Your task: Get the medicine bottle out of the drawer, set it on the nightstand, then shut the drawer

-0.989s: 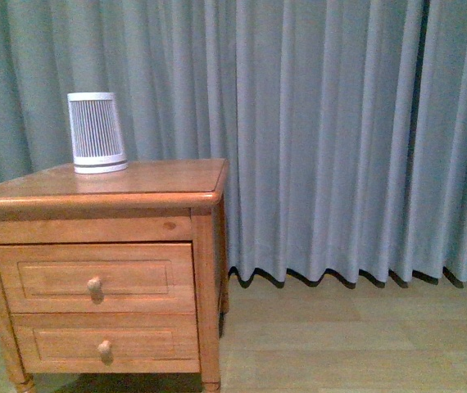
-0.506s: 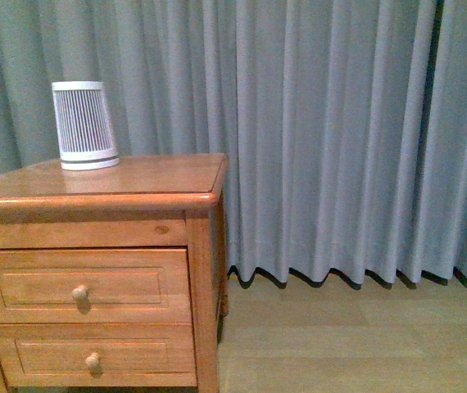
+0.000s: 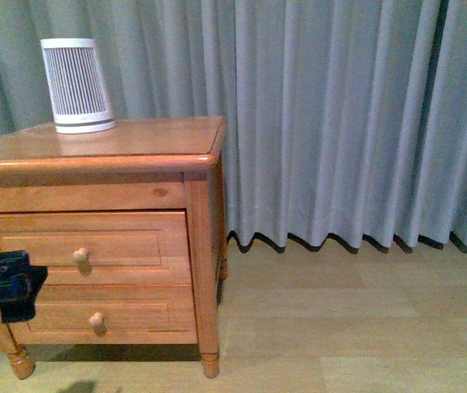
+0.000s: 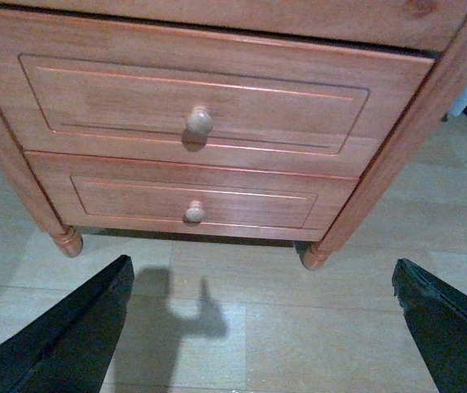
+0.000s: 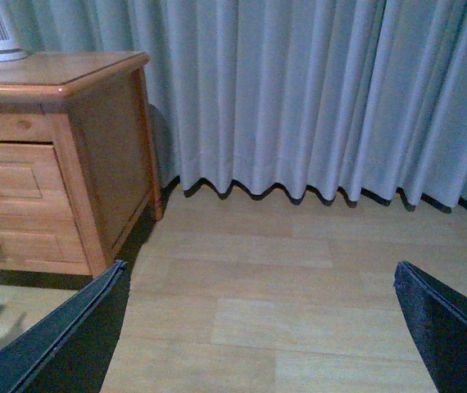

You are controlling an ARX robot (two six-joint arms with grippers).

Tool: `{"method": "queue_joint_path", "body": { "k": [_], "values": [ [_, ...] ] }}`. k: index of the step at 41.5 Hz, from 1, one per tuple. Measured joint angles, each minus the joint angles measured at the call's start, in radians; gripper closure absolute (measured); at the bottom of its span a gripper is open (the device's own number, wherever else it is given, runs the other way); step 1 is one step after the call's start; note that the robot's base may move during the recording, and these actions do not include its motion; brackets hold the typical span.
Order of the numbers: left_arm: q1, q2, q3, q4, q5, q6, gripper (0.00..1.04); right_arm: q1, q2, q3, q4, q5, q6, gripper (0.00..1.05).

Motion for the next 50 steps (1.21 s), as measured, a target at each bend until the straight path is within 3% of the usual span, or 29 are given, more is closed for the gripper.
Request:
{"method": "queue_joint_path", "body": {
  "k": [18, 50],
  "values": [
    [0.021, 0.421, 0.557, -0.199, 0.001, 0.058, 0.07, 0.0, 0.0, 0.0, 0.0, 0.0, 0.0, 0.07],
    [0.033, 0.724, 0.967, -0.294, 0.061, 0.088, 0.07, 0.0, 0.0, 0.0, 0.0, 0.0, 0.0, 0.07]
  ]
}}
